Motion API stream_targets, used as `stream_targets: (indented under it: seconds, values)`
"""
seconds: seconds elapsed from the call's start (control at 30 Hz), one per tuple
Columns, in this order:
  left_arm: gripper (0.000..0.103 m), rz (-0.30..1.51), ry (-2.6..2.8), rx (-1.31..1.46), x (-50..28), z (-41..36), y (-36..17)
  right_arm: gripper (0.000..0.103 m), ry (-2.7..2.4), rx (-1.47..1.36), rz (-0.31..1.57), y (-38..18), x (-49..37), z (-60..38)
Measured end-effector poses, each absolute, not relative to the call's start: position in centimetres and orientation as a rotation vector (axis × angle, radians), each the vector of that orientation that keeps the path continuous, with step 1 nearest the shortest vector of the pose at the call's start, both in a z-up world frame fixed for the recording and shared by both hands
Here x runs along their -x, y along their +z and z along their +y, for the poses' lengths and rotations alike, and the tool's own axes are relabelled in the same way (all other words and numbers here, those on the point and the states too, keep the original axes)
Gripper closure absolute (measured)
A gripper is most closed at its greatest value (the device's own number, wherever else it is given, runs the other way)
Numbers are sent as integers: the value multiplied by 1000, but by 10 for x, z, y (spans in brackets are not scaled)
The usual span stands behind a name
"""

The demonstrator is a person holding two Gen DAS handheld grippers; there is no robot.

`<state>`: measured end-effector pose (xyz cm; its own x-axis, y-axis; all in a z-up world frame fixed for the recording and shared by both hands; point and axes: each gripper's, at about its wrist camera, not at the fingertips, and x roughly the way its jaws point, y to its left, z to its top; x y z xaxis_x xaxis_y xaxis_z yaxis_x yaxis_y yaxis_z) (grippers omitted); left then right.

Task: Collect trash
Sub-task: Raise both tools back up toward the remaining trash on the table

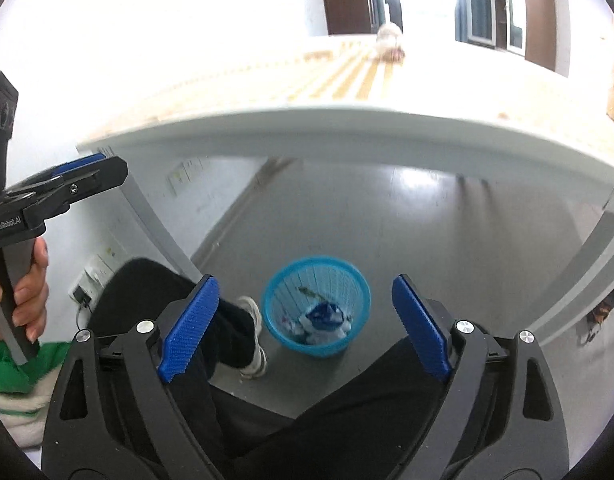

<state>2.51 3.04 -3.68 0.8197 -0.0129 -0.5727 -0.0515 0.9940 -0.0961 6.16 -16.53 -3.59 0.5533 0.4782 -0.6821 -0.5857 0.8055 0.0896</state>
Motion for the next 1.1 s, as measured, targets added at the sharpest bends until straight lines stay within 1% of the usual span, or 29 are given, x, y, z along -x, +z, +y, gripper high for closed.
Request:
stream_targets:
  seconds: [0.23,0.5,0.7,0.8,1.1]
  values:
    - [6,498,4,108,-15,34,-9,9,625,152,673,-7,-58,-168]
    - [6,450,1,133,-36,48,19,9,597,142,593,19,-81,-161]
    - [6,466,14,107,-61,58,20,9,583,117,570,27,-111,-160]
    - [6,489,21,144,-78,70,21,9,582,118,563,29,-131,-159]
    - [6,532,15,125,-135,85,27,9,564,135,594,40,-197,-148]
